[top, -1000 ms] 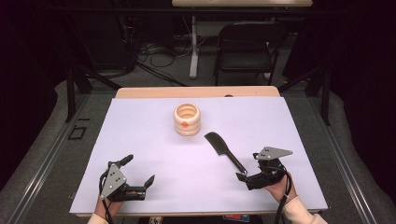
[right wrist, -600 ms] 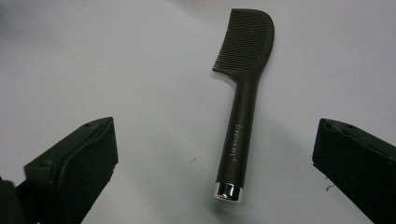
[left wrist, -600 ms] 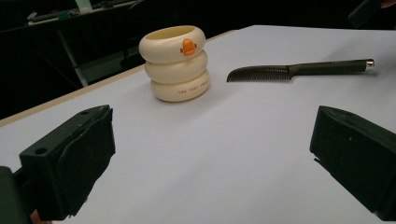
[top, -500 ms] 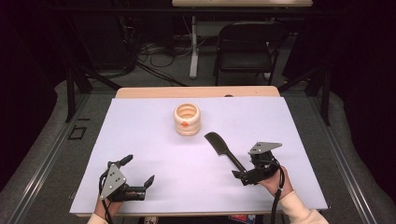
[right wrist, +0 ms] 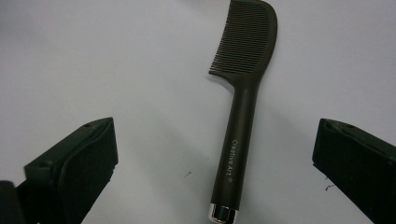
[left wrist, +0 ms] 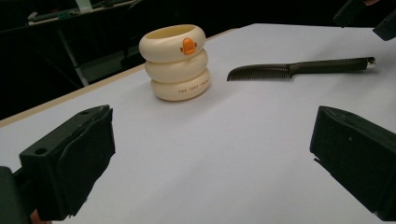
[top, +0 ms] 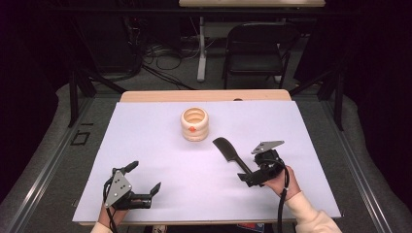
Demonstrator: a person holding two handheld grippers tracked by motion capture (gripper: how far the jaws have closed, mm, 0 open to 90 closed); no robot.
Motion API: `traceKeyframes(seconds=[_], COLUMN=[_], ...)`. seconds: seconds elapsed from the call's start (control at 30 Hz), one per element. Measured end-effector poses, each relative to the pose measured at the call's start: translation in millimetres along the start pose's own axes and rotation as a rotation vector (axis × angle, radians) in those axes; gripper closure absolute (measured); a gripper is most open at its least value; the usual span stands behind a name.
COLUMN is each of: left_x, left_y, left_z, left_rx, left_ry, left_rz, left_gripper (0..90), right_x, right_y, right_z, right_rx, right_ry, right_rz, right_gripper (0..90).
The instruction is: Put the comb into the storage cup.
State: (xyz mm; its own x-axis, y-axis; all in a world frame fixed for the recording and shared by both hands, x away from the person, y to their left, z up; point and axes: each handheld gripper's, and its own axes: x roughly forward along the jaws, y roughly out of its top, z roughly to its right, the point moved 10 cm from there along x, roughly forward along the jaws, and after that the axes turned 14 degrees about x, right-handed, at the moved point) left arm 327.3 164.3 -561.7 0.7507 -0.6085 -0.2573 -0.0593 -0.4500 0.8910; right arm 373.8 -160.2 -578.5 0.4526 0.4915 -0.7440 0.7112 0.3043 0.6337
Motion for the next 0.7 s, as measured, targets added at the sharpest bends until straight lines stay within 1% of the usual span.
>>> traceKeyframes(seconds=[0.1,0.17,0.33,0.57,0.6,0.7], left_x=[0.0,0.2,0.4,0.5,0.5,-0.1], left_y=[-0.2,-0.5,-0.6,-0.6,-0.4,-0.2], left_z=[-0.4,-0.2,0.2,0.6,0.6,0.7], left_rx=[-0.003,-0.003,-0.004,-0.005,-0.005,-0.004], left_ry=[0.001,0.0,0.0,-0.002,-0.003,-0.002], left_rz=[0.001,-0.002,-0.004,-0.005,-0.004,-0.002], left_gripper=[0.0,0.0,0.1,0.1,0.1,0.1], right_x=[3.1,4.0,8.7,12.4,12.8,16.0], right_y=[2.4,2.9,4.7,7.8,8.1,9.7], right_z=[1.3,1.3,4.1,4.7,4.2,3.5], right_rx=[0.003,0.002,0.01,0.011,0.02,0.017], right_ry=[-0.014,-0.015,-0.042,-0.056,-0.061,-0.064], right_rz=[-0.025,-0.029,-0.07,-0.113,-0.122,-0.142], right_gripper=[0.0,0.0,0.0,0.0,0.0,0.0])
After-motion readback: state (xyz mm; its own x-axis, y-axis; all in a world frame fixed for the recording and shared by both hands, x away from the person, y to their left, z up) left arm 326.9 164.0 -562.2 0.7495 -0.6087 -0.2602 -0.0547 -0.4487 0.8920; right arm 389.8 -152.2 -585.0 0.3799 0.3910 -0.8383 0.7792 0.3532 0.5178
